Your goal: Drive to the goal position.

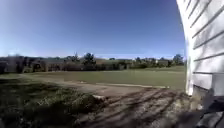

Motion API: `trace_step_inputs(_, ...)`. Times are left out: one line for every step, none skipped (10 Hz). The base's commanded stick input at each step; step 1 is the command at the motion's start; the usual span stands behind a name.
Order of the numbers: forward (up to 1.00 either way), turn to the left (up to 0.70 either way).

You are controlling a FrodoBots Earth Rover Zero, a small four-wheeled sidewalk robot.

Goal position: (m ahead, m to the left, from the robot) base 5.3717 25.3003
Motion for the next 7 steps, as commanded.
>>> trace_step_inputs(0.7, 0.0)
trace_step_inputs(0.7, 0.0)
trace_step_inputs(0.7, 0.0)
trace_step_inputs(0.48, 0.0)
trace_step_inputs(0.04, 0.0)
trace_step_inputs(0.0, 0.0)
trace_step_inputs(0.0, 0.0)
